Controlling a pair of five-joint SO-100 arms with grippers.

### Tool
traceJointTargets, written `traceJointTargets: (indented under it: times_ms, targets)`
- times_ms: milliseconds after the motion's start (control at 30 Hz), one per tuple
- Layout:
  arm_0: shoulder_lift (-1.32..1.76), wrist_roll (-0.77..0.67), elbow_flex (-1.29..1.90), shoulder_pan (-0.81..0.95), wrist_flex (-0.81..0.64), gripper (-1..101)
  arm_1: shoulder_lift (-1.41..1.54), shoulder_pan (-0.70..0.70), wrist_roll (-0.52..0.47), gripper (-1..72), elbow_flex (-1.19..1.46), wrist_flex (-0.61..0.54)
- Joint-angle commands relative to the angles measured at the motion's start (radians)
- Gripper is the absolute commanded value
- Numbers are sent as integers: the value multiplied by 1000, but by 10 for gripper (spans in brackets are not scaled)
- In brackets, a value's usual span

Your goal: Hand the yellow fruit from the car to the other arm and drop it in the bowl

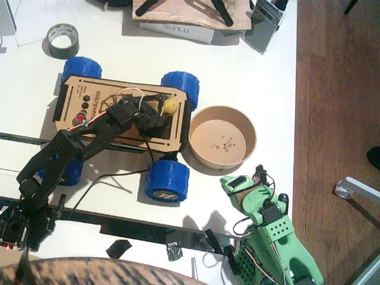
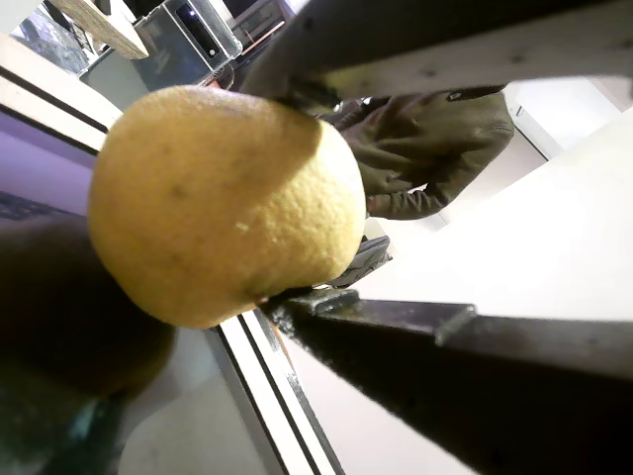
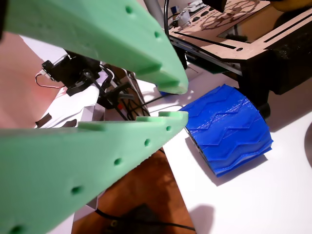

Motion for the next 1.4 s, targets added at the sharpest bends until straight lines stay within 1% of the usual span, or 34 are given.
traceJointTargets:
  times_ms: [0,100,200,467,633,767,867,933,1033,1167,1267,1367]
  targets:
    - [15,2,-49,8,-26,1,3,8,0,0,-44,5]
    - [34,-8,-49,8,-26,1,3,5,0,0,-44,5]
    - [107,-9,-49,8,23,0,3,5,0,0,-44,6]
    - [506,6,-29,5,377,-1,3,8,-5,0,-44,6]
    - [707,11,-28,-8,546,-1,3,2,-5,0,-48,6]
    - [828,80,-18,-17,650,-1,3,2,-14,0,-51,6]
    - [928,98,43,-34,715,-1,3,-2,-28,0,-51,0]
    - [1011,98,118,-37,713,-1,3,-5,-38,0,-51,-5]
    - [1167,97,281,-28,664,-1,3,-23,-60,0,-52,-8]
    - [1353,81,561,-21,518,-2,3,-43,-86,0,-55,-8]
    - [1471,60,770,20,407,-2,-5,-72,-149,0,-55,-20]
    - [1572,-9,968,75,293,-2,-20,-110,-239,-1,-55,-54]
